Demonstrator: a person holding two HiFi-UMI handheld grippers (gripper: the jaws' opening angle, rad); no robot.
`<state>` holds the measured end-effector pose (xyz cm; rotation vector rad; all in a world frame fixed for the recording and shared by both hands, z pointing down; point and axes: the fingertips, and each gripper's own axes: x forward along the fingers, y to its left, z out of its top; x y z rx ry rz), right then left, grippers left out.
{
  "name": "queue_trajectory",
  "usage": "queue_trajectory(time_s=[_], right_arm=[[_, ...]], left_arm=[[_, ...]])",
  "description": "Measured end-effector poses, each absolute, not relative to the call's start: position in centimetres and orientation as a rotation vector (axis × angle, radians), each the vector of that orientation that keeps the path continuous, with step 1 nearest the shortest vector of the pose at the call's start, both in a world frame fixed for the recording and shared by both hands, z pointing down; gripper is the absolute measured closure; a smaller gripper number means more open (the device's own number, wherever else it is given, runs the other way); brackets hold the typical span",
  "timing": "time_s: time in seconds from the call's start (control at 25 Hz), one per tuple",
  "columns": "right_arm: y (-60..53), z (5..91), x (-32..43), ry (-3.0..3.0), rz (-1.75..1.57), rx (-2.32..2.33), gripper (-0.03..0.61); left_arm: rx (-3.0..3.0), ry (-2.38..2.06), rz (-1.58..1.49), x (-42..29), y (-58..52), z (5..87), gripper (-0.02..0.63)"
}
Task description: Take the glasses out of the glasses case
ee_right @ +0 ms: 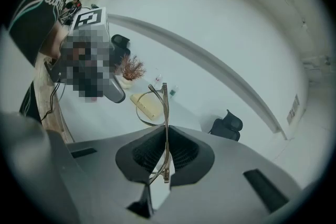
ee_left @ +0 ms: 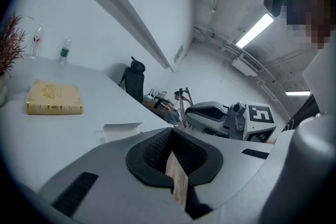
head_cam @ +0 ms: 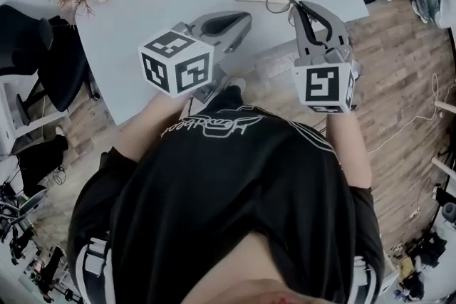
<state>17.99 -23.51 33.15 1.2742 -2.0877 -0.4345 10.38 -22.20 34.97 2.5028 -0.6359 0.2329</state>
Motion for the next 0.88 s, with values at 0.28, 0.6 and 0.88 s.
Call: queue_trajectory(time_s=[0.28,0.6,0.88], right_arm=[[-16.7,30.6,18.1,-2.136,-0.408,1.347,0.558],[-8.9,29.0,18.7,-2.218,-0.296,1.445,0.558],[-3.4,28.7,19.6,-2.346,-0.081,1.540,0.558]], left_arm=[[2.573,-0.601,0.190,10.7,-15.7,31.6,0.606],[2.648,-0.608,0.174,10.7,-8.2,29.1,0.606],[2.685,-0.606,0.189,11.1,-2.7,29.3,0.606]])
